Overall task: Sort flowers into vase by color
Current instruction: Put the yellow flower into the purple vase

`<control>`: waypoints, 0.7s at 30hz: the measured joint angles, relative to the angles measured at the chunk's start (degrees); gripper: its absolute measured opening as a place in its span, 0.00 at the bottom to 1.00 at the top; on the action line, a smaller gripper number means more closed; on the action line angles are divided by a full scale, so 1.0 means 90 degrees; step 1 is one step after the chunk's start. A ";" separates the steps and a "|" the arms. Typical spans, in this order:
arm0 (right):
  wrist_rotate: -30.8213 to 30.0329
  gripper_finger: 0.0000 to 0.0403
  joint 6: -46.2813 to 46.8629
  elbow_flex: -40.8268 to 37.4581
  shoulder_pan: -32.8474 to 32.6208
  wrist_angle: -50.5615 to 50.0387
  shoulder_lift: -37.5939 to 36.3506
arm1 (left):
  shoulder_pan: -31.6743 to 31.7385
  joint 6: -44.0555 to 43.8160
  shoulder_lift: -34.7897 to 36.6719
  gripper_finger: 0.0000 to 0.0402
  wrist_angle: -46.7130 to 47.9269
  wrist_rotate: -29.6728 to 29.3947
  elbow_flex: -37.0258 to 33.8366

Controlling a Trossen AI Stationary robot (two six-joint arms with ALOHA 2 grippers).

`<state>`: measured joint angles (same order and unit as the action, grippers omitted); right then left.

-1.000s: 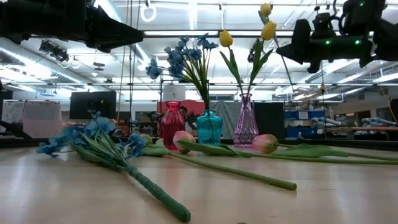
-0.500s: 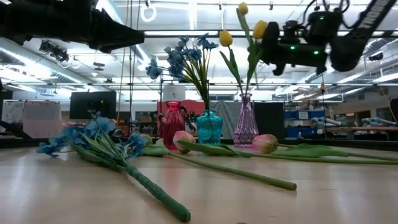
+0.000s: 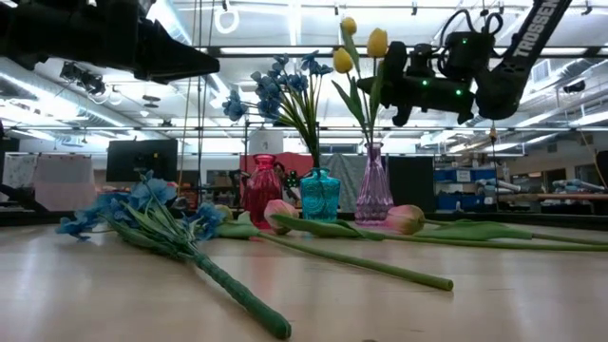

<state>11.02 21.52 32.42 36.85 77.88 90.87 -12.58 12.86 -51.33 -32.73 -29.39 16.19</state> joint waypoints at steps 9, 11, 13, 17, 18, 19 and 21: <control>0.0266 0.03 -0.0157 -0.0287 -0.0142 0.0012 -0.0009 | 0.0000 -0.0002 0.0000 0.35 0.0022 -0.0022 0.0000; 0.0342 0.03 -0.0282 -0.0374 -0.0142 0.0006 -0.0015 | 0.0000 -0.0002 0.0000 0.35 0.0018 -0.0022 0.0000; 0.0444 0.03 -0.0440 -0.0450 -0.0140 0.0008 -0.0015 | 0.0000 -0.0005 0.0000 0.35 0.0019 -0.0022 0.0000; 0.0460 0.05 -0.0623 -0.0595 -0.0140 0.0008 -0.0019 | 0.0000 -0.0005 0.0000 0.35 0.0027 -0.0026 0.0000; 0.0461 0.06 -0.0665 -0.0621 -0.0140 0.0007 -0.0019 | -0.0001 -0.0004 0.0000 0.35 0.0041 -0.0044 0.0000; 0.0463 0.07 -0.0723 -0.0655 -0.0140 0.0009 -0.0019 | -0.0001 -0.0001 0.0000 0.35 0.0049 -0.0076 0.0000; 0.0547 0.10 -0.0805 -0.0719 -0.0122 -0.0001 -0.0022 | 0.0000 0.0002 0.0000 0.35 0.0050 -0.0113 0.0000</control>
<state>15.94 14.28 25.95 35.75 77.87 90.67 -12.58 12.88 -51.33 -32.28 -30.40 16.19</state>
